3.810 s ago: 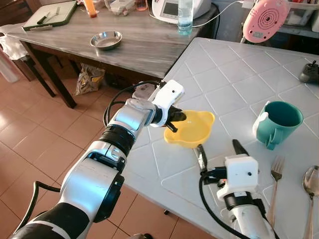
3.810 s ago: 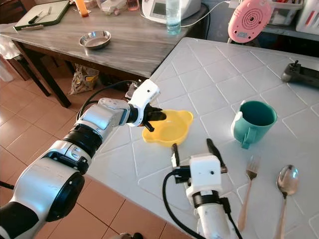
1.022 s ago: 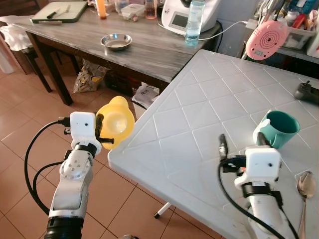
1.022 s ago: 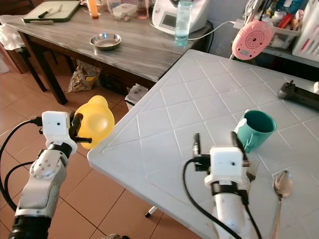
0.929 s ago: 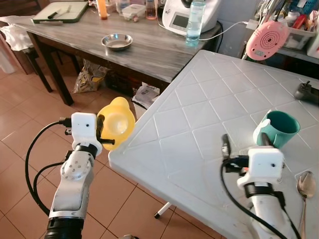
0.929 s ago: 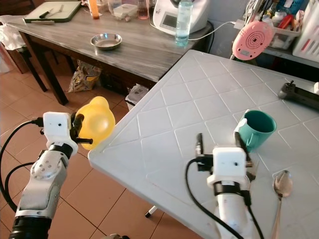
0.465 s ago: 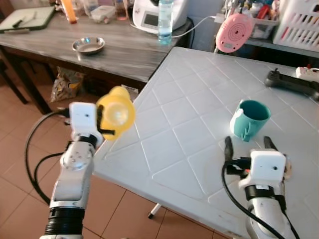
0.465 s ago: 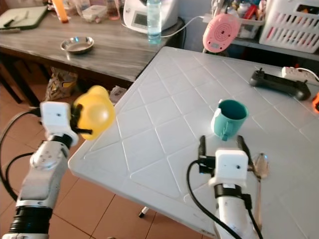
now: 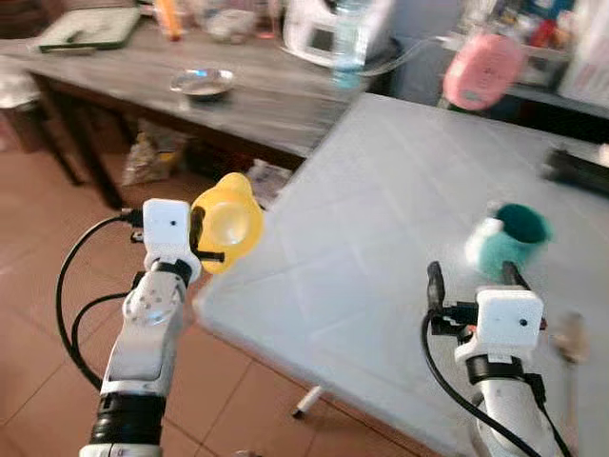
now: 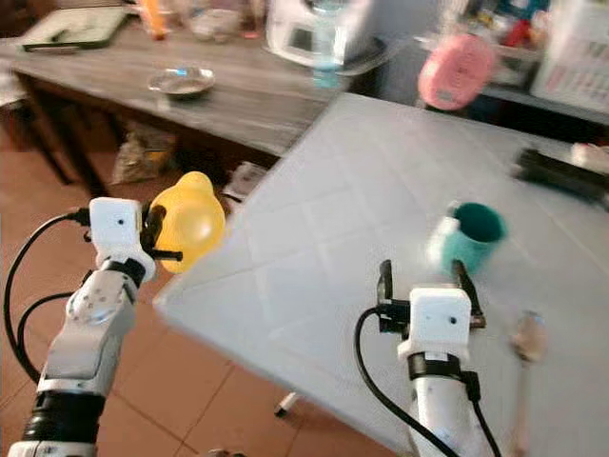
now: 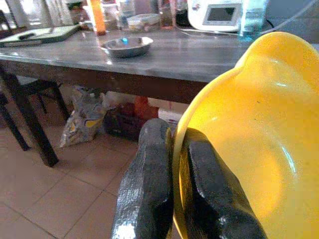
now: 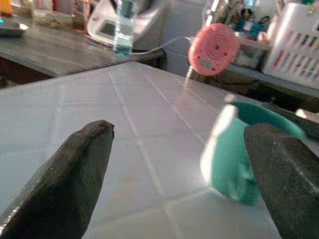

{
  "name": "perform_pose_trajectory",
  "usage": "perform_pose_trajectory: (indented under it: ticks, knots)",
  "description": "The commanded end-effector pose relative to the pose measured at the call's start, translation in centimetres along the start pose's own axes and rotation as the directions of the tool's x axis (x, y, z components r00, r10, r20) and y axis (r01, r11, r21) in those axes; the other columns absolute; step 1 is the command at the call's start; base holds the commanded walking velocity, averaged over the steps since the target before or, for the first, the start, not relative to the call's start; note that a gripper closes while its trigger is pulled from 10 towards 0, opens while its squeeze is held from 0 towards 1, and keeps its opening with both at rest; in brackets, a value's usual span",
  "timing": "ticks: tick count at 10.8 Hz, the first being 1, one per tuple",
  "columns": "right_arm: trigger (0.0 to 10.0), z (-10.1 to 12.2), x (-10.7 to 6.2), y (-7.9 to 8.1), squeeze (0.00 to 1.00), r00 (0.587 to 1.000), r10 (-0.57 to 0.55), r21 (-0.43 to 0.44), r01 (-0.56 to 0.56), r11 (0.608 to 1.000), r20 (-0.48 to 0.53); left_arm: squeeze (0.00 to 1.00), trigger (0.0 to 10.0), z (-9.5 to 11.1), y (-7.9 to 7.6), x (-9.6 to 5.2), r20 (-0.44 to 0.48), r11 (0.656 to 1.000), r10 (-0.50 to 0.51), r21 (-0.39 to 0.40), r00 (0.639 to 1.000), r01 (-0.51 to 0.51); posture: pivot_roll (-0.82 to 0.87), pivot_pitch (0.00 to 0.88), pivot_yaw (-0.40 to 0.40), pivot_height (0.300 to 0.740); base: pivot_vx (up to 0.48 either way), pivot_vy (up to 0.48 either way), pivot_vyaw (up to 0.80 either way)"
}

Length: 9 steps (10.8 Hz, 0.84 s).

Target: Setting the table

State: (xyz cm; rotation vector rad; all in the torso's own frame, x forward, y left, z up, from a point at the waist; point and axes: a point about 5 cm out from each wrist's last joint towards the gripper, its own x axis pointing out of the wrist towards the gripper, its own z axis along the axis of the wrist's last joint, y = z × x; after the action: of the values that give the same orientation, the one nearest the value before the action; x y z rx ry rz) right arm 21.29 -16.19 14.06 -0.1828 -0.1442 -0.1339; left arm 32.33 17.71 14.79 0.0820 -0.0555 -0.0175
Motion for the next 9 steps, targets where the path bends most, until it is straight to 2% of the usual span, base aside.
perform_pose_trajectory:
  ticks: [1,9]
  knots:
    - [10.0,0.04,0.00,0.10,0.00,1.000,-0.006,0.001,0.006,1.000,0.006,0.00,10.0,0.27,0.09,0.21,0.003,1.000,-0.006,-0.002,1.000,0.006,0.07,0.073,0.040,0.740,0.000,0.319,0.00]
    - [10.0,0.11,0.05,0.02,0.00,1.000,-0.025,0.004,0.025,1.000,0.011,0.00,10.0,0.31,-0.48,0.83,-0.006,0.999,-0.041,0.010,0.999,0.041,0.07,0.080,0.060,0.740,0.000,0.353,0.00]
